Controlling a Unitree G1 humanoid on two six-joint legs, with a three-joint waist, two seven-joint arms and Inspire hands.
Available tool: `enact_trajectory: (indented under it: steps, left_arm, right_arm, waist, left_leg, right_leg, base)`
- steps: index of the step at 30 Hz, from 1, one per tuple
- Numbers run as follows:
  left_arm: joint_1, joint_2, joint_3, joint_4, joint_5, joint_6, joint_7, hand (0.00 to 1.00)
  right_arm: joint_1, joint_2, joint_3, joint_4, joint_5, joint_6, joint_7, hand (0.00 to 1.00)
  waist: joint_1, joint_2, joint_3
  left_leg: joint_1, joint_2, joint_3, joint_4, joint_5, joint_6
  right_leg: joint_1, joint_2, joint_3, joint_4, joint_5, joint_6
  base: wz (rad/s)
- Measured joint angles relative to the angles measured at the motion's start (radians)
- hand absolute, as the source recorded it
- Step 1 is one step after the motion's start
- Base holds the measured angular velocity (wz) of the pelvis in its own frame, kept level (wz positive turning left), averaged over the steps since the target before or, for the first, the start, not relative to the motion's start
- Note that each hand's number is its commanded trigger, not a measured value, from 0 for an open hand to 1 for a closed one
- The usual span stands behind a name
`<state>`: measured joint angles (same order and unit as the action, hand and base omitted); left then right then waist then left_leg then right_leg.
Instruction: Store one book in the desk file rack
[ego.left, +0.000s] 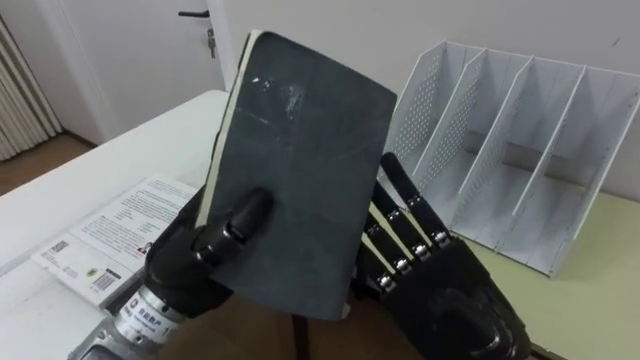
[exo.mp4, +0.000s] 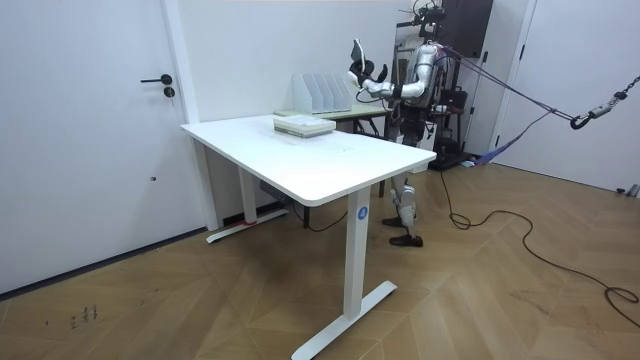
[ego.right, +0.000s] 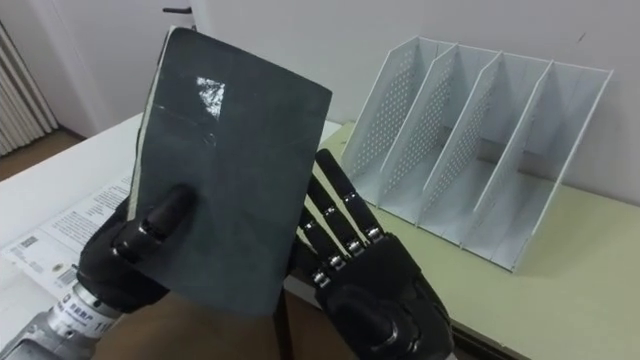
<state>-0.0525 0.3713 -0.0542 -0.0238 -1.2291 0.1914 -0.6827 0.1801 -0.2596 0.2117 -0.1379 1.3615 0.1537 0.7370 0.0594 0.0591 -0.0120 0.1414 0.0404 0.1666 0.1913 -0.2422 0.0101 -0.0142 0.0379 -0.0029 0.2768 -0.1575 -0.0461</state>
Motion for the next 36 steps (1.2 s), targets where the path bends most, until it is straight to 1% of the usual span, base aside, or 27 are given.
enact_trajectory:
  steps: [4,8,9,10,11,12,13,14,15,17,20,21,23,27,30,32,36]
  left_arm:
    - [0.0,0.0,0.002,-0.005,-0.001,0.0,0.001,1.0]
    - [0.0,-0.006,0.003,-0.029,-0.003,0.0,0.001,1.0]
    - [0.0,-0.006,0.003,-0.035,-0.005,0.0,0.001,1.0]
    - [0.0,-0.009,0.001,-0.048,-0.005,0.0,-0.003,1.0]
    - [0.0,-0.016,0.001,-0.06,-0.006,0.0,-0.005,1.0]
    - [0.0,-0.022,0.001,-0.065,-0.011,0.0,-0.006,1.0]
    - [0.0,-0.039,0.0,-0.069,-0.028,0.0,-0.007,1.0]
    - [0.0,-0.056,0.0,-0.069,-0.047,0.0,-0.007,1.0]
    - [0.0,-0.062,0.0,-0.069,-0.058,0.0,-0.008,1.0]
    - [0.0,-0.08,0.0,-0.069,-0.084,0.0,-0.009,1.0]
    - [0.0,-0.096,0.0,-0.069,-0.114,0.0,-0.01,1.0]
    - [0.0,-0.099,0.001,-0.069,-0.117,-0.001,-0.012,1.0]
    - [0.0,-0.115,0.001,-0.069,-0.122,-0.001,-0.024,1.0]
    - [0.0,-0.132,0.0,-0.069,-0.139,-0.001,-0.028,1.0]
    - [0.0,-0.145,-0.005,-0.069,-0.143,0.0,-0.028,1.0]
    - [0.0,-0.15,-0.011,-0.069,-0.143,0.0,-0.028,1.0]
    - [0.0,-0.148,-0.013,-0.069,-0.142,0.0,-0.028,1.0]
  right_arm:
    - [0.0,-0.001,-0.008,0.0,0.0,0.001,0.008,0.0]
    - [0.0,0.002,-0.007,0.0,-0.036,0.003,0.015,0.0]
    - [0.0,0.001,-0.007,0.0,-0.04,0.008,0.018,0.0]
    - [0.0,-0.004,0.0,0.0,-0.056,0.026,0.018,0.0]
    - [0.0,-0.004,0.011,0.0,-0.084,0.043,0.019,0.0]
    - [0.0,-0.003,0.016,0.0,-0.1,0.05,0.019,0.0]
    - [0.0,0.0,0.025,0.0,-0.118,0.062,0.02,0.0]
    - [0.0,0.001,0.032,0.0,-0.122,0.067,0.02,0.0]
    - [0.0,0.002,0.035,0.0,-0.123,0.067,0.021,0.0]
    - [0.001,0.005,0.035,0.0,-0.124,0.067,0.026,0.0]
    - [0.005,0.009,0.036,0.0,-0.135,0.067,0.028,0.0]
    - [0.008,0.01,0.036,0.0,-0.143,0.067,0.029,0.0]
    - [0.022,0.012,0.041,0.0,-0.157,0.067,0.029,0.0]
    - [0.034,0.022,0.041,0.0,-0.198,0.069,0.029,0.0]
    - [0.036,0.023,0.041,0.0,-0.199,0.089,0.029,0.0]
    - [0.035,0.024,0.041,0.0,-0.198,0.089,0.028,0.0]
    - [0.036,0.027,0.041,0.001,-0.201,0.089,0.028,0.0]
  waist:
    - [0.0,0.002,-0.0019]
    - [-0.001,-0.003,-0.0001]
    - [0.0,-0.004,0.0001]
    - [0.0,-0.006,0.0009]
    - [-0.003,-0.01,0.0028]
    - [-0.003,-0.012,0.0037]
    - [-0.002,-0.015,0.0059]
    - [0.0,-0.019,0.008]
    - [0.0,-0.021,0.0084]
    - [0.001,-0.033,0.0066]
    - [0.002,-0.043,0.0014]
    - [0.003,-0.044,0.001]
    - [0.004,-0.045,0.0018]
    - [0.005,-0.045,0.0036]
    - [0.004,-0.044,0.0041]
    - [0.004,-0.044,0.0048]
    - [0.004,-0.043,0.0076]
  left_leg:
    - [0.002,0.0,-0.001,0.001,0.0,0.0]
    - [0.001,0.0,-0.001,0.005,0.0,0.0]
    - [0.001,0.0,-0.001,0.005,0.0,0.0]
    - [0.004,0.0,-0.001,0.005,0.0,0.0]
    - [0.005,0.001,-0.001,0.005,0.0,0.0]
    - [0.005,0.001,-0.001,0.005,0.0,0.0]
    - [0.005,0.001,-0.001,0.005,0.0,0.0]
    - [0.007,0.001,-0.003,0.006,0.0,0.0]
    - [0.008,0.001,-0.004,0.006,0.0,0.0]
    - [0.009,0.001,-0.006,0.006,-0.001,0.0]
    - [0.011,0.001,-0.006,0.006,-0.001,0.0]
    - [0.011,0.001,-0.006,0.006,-0.001,0.0]
    - [0.012,0.0,-0.005,0.006,-0.002,0.0]
    - [0.011,0.001,-0.004,0.005,-0.002,-0.001]
    - [0.01,0.002,-0.004,0.005,-0.003,-0.001]
    - [0.009,0.002,-0.004,0.004,-0.003,-0.001]
    - [0.003,0.002,-0.003,0.004,-0.003,-0.002]
  right_leg:
    - [0.002,0.0,0.001,-0.001,0.0,0.0]
    - [0.002,-0.001,0.001,-0.002,0.0,0.0]
    - [0.002,0.0,0.001,-0.002,0.0,0.0]
    - [0.003,0.0,0.001,-0.002,0.0,0.0]
    - [0.006,0.0,0.0,-0.002,0.0,0.0]
    - [0.007,0.0,0.0,-0.002,0.0,0.0]
    - [0.01,0.0,0.0,-0.002,0.0,0.0]
    - [0.013,0.0,0.0,-0.002,0.0,0.0]
    - [0.015,0.0,0.0,-0.002,0.0,0.0]
    - [0.015,0.0,0.0,-0.002,0.0,0.0]
    - [0.017,0.0,0.0,-0.003,0.0,0.0]
    - [0.017,0.0,0.0,-0.003,0.0,0.0]
    - [0.017,0.0,0.001,-0.004,0.0,0.001]
    - [0.013,0.001,0.002,-0.003,0.0,0.0]
    - [0.011,0.002,0.001,-0.004,0.0,0.0]
    - [0.011,0.002,0.001,-0.005,0.0,0.0]
    - [0.008,0.002,0.0,-0.006,0.0,0.0]
  base:
    - [0.0]
    - [0.0]
    - [0.0]
    - [0.0]
    - [0.0]
    - [0.0]
    - [0.0]
    - [0.0]
    - [0.0]
    - [0.0]
    - [0.0]
    - [0.0]
    - [0.0]
    - [0.0]
    - [0.0]
    - [0.0]
    - [0.0]
